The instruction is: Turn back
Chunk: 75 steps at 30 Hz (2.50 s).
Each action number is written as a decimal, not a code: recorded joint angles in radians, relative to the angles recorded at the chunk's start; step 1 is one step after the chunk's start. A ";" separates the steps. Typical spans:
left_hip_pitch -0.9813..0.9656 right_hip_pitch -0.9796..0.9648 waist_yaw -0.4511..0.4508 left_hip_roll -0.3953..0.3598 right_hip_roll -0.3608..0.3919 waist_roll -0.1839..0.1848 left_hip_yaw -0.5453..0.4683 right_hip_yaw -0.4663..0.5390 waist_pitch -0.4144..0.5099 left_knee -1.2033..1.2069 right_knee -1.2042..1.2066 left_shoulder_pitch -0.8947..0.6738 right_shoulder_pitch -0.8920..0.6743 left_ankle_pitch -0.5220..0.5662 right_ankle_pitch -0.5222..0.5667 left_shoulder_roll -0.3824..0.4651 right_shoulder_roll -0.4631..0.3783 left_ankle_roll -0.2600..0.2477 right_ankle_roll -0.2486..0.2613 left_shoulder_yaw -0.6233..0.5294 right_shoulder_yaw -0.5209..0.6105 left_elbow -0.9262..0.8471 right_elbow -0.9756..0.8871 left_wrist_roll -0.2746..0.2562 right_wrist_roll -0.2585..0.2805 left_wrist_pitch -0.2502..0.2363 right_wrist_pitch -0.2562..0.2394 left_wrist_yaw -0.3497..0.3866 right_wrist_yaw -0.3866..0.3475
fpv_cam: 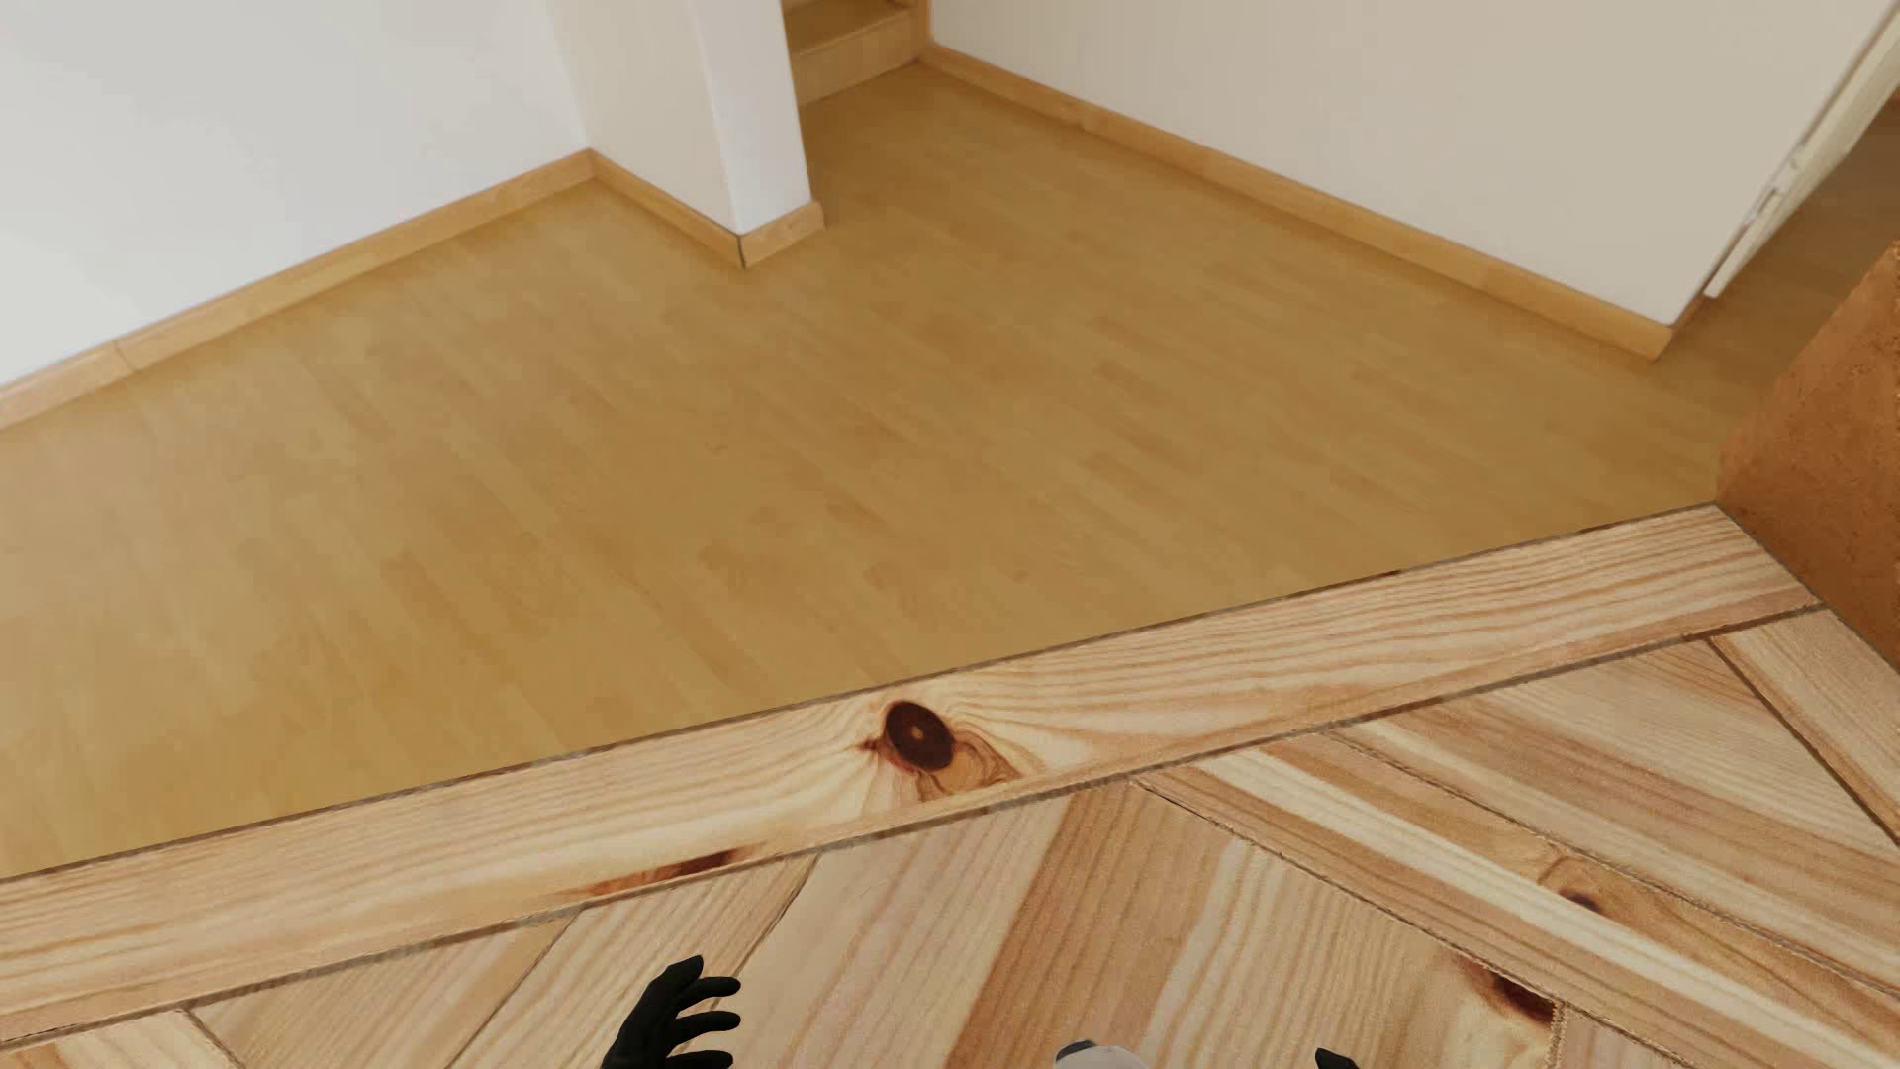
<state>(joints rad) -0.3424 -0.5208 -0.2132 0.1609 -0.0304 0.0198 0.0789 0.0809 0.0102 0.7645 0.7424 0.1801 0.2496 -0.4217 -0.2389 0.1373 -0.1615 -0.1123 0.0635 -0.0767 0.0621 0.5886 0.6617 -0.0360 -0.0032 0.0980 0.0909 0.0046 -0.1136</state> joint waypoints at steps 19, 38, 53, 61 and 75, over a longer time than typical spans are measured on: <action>-0.071 -0.046 -0.035 -0.060 0.062 0.011 -0.106 -0.008 0.003 0.069 -0.036 0.096 0.023 -0.022 -0.008 0.104 -0.001 0.030 0.022 0.076 0.026 0.112 -0.018 0.016 0.040 -0.122 -0.080 -0.061 -0.075; -0.129 0.061 0.046 -0.086 0.051 0.059 -0.154 0.025 0.029 0.010 -0.026 0.068 -0.001 0.020 -0.035 0.095 0.005 0.007 -0.006 0.040 -0.003 0.088 -0.002 -0.021 0.062 -0.087 -0.079 -0.083 -0.098; -0.076 -0.022 0.081 0.012 0.000 -0.023 -0.041 -0.049 0.010 0.253 0.082 0.022 -0.022 0.027 -0.041 0.046 -0.037 0.087 -0.024 -0.048 0.002 0.047 0.017 -0.021 0.007 -0.109 -0.046 -0.010 -0.057; -0.081 0.023 0.062 -0.036 0.018 -0.036 -0.045 -0.061 0.037 0.214 0.102 -0.010 0.011 0.012 -0.114 0.019 -0.040 0.101 -0.057 -0.041 -0.031 0.021 0.039 0.077 0.013 -0.092 -0.031 -0.030 -0.035; -0.030 -0.037 -0.011 -0.023 -0.006 -0.032 -0.030 -0.077 0.004 0.054 0.175 0.097 0.010 -0.026 -0.165 0.089 0.003 0.017 0.044 0.048 -0.010 0.066 -0.008 -0.009 0.021 -0.025 -0.080 -0.054 -0.087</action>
<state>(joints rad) -0.3724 -0.5580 -0.2243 0.1383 -0.0360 -0.0120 0.0485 0.0041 0.0141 0.8190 0.9175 0.2770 0.2593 -0.4472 -0.4035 0.2266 -0.1581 -0.0952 0.1072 -0.0283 0.0524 0.6547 0.6542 -0.0453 0.0182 0.0728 0.0108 -0.0496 -0.2005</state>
